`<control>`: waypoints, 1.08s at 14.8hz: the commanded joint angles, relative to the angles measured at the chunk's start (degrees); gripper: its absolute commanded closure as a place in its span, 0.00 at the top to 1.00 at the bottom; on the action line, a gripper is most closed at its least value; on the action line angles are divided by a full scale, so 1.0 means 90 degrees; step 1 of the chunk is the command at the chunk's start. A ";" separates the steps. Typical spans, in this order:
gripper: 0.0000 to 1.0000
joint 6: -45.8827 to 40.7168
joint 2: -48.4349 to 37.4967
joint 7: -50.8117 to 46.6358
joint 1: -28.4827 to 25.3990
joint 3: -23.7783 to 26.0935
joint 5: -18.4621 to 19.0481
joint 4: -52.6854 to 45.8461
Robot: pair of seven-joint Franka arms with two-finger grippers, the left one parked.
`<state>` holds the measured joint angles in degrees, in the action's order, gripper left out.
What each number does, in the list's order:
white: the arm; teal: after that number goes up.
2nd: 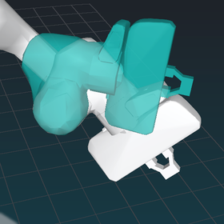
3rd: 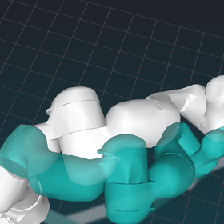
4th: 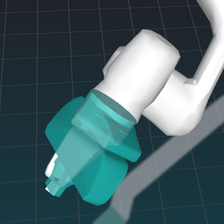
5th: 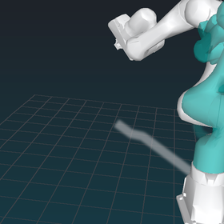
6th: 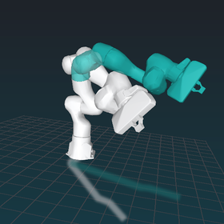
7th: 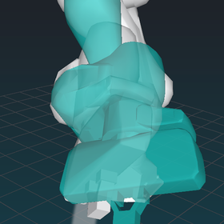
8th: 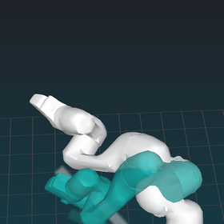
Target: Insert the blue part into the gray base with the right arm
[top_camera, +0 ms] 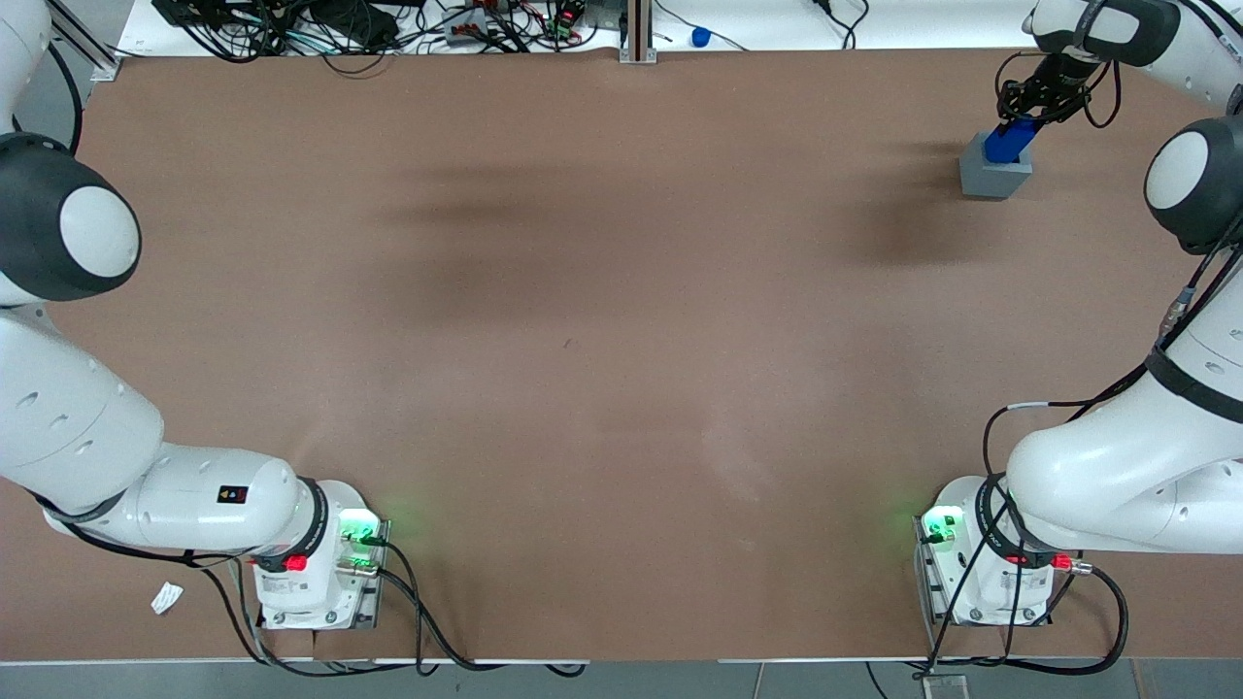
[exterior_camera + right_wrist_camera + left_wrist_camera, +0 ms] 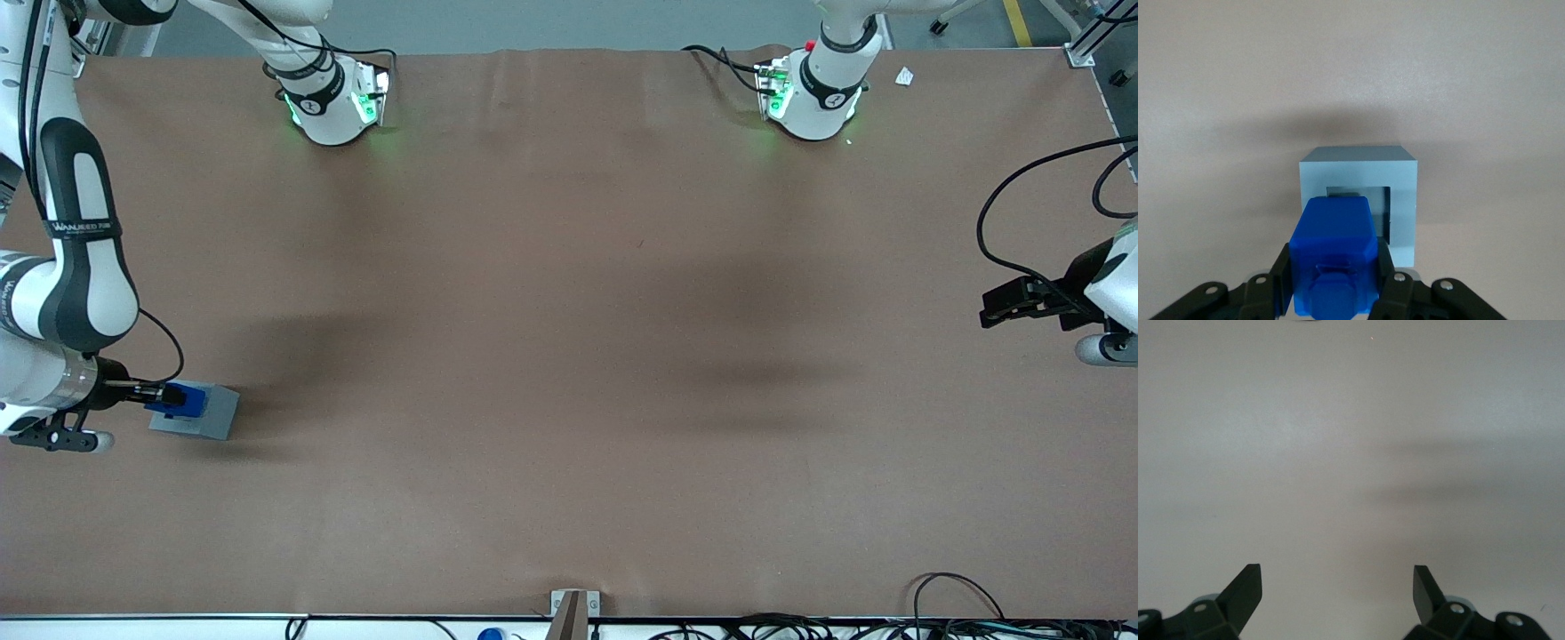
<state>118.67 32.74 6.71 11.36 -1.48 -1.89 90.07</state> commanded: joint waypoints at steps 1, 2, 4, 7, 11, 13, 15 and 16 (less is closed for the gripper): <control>0.00 0.0018 0.0131 0.0084 0.0114 0.0086 -0.0035 -0.0096; 0.00 0.0018 0.0151 0.0094 0.0124 0.0086 -0.0025 -0.0106; 0.00 0.0076 0.0219 0.0152 0.0231 0.0086 0.0004 -0.0116; 0.00 0.0155 0.0259 0.0192 0.0319 0.0086 0.0024 -0.0116; 0.00 0.0164 0.0405 0.0192 0.0339 0.0086 0.0024 -0.0291; 0.03 0.0232 0.0464 0.0163 0.0320 0.0086 0.0024 -0.0340; 0.39 0.0282 0.0464 0.0133 0.0261 0.0086 0.0024 -0.0340; 0.99 0.0311 0.0464 0.0114 0.0261 0.0086 -0.0024 -0.0340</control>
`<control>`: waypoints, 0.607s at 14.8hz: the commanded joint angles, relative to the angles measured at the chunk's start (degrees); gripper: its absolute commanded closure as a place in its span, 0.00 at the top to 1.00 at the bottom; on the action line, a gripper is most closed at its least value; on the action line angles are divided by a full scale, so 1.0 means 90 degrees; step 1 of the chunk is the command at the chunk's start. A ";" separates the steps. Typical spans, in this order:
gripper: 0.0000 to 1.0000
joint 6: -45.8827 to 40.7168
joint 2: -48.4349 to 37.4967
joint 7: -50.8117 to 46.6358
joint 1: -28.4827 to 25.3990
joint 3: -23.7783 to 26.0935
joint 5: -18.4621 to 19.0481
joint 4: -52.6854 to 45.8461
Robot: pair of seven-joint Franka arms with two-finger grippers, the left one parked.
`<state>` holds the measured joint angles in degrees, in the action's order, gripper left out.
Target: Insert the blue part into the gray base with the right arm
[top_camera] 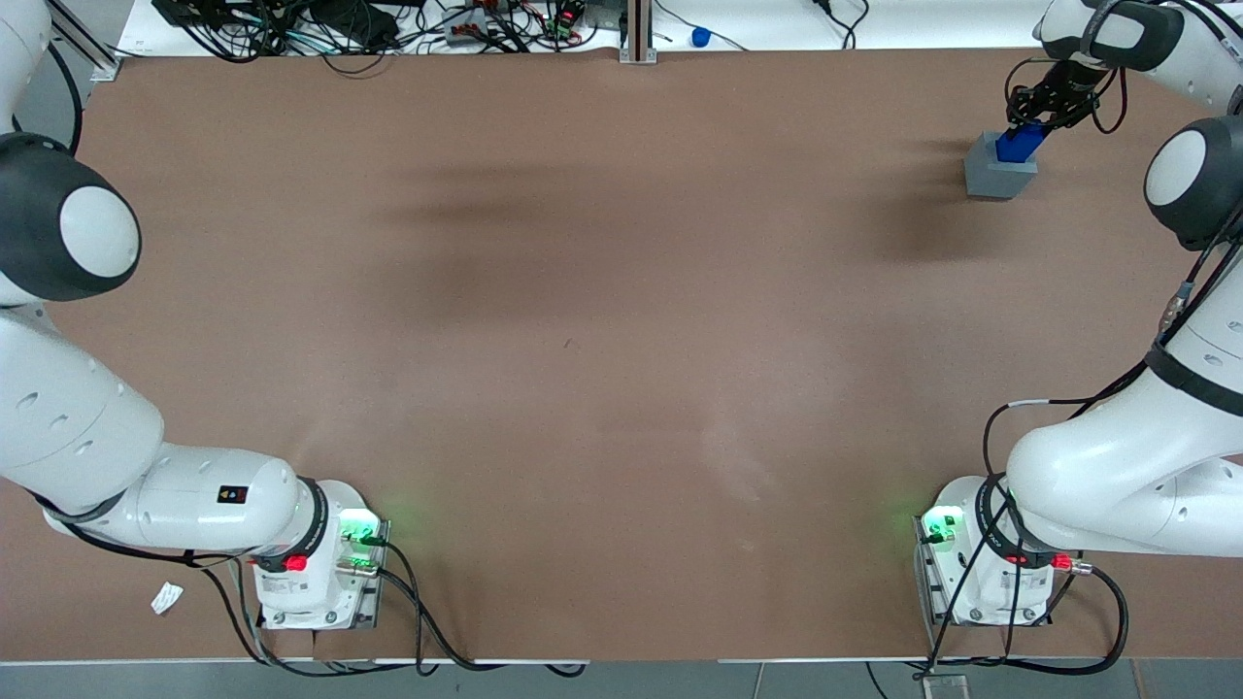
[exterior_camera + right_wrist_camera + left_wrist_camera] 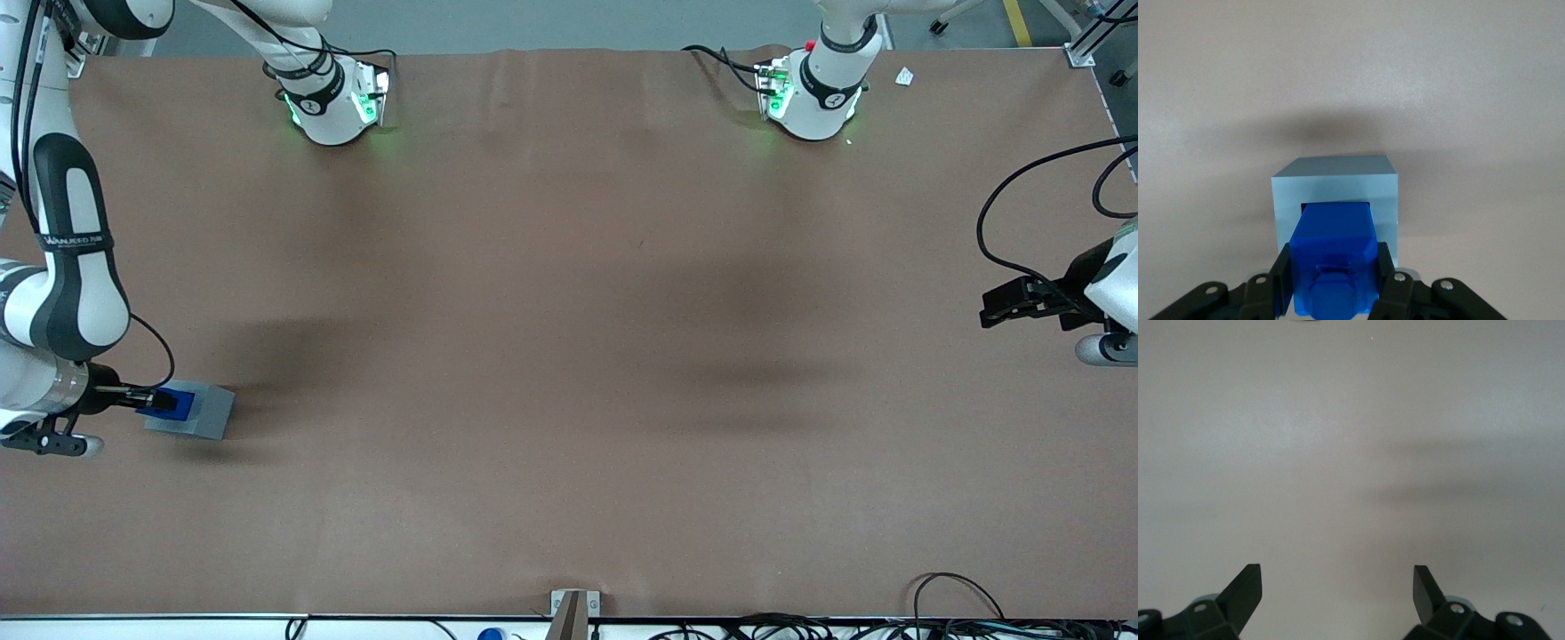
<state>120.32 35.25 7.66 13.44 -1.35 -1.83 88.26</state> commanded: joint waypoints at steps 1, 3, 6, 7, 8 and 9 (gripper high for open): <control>1.00 0.0185 0.0175 0.0028 0.0068 0.0072 -0.0080 -0.0139; 1.00 0.0137 0.0059 0.0057 0.0011 0.0082 -0.0071 -0.0178; 1.00 -0.0077 -0.0536 0.0047 -0.0028 0.0101 -0.0071 -0.0227; 1.00 -0.0397 -0.0789 -0.0001 -0.0087 0.0101 -0.0061 -0.0236; 1.00 -0.0826 -0.1110 -0.0050 -0.0155 0.0101 -0.0061 -0.0227; 1.00 -0.1333 -0.1452 -0.0408 -0.0330 0.0101 -0.0022 -0.0227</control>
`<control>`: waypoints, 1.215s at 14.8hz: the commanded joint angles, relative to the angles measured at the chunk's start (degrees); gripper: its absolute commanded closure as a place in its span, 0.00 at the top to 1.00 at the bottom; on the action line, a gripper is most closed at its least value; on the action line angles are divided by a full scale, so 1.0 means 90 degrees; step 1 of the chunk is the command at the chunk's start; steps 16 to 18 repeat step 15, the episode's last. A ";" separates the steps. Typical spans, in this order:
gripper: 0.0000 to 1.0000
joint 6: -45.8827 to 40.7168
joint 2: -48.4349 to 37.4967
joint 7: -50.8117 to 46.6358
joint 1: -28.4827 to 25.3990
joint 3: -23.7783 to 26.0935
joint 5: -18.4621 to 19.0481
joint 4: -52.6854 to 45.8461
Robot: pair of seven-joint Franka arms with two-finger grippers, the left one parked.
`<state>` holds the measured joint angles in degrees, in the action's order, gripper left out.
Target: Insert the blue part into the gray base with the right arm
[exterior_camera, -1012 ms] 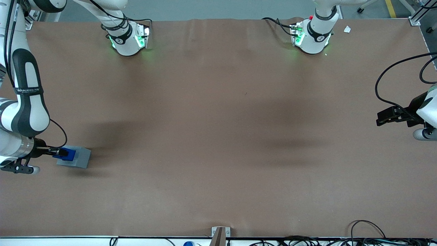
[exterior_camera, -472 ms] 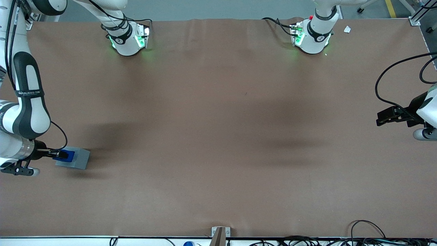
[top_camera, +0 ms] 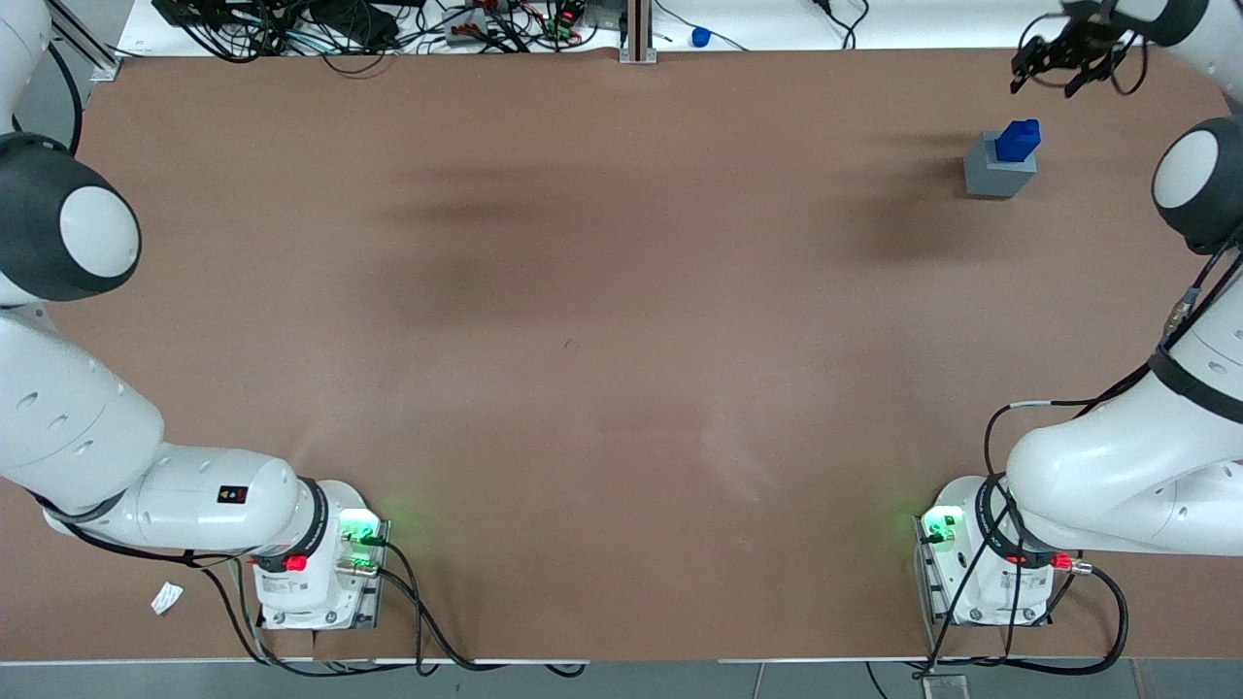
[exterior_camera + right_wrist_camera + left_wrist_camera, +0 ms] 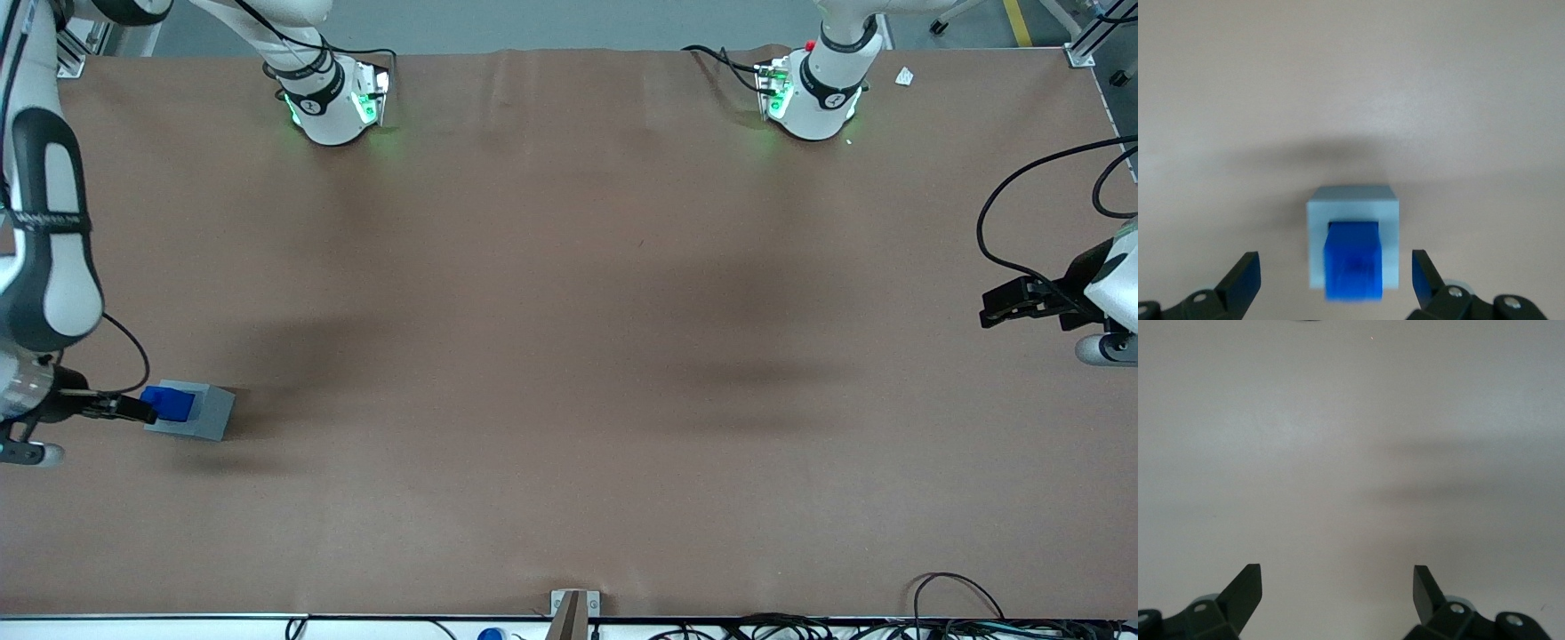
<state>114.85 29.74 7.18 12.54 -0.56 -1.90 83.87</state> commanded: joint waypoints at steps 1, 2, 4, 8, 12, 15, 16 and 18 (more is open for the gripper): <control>1.00 -0.1146 -0.1153 -0.0784 -0.0395 0.0004 0.0005 0.0262; 1.00 -0.1488 -0.1466 -0.0962 -0.0494 0.0014 0.0006 0.0262; 1.00 -0.1958 -0.2052 -0.1023 -0.0738 0.0004 0.0006 0.0262; 1.00 -0.2808 -0.3039 -0.1062 -0.0934 0.0043 0.0006 0.0262; 1.00 -0.2976 -0.3286 -0.1325 -0.1217 0.0053 0.0112 0.0233; 1.00 -0.3005 -0.3266 -0.1325 -0.1315 0.0053 0.0444 0.0008; 1.00 -0.3005 -0.3266 -0.1325 -0.1315 0.0053 0.0444 0.0008; 1.00 -0.3005 -0.3266 -0.1325 -0.1315 0.0053 0.0444 0.0008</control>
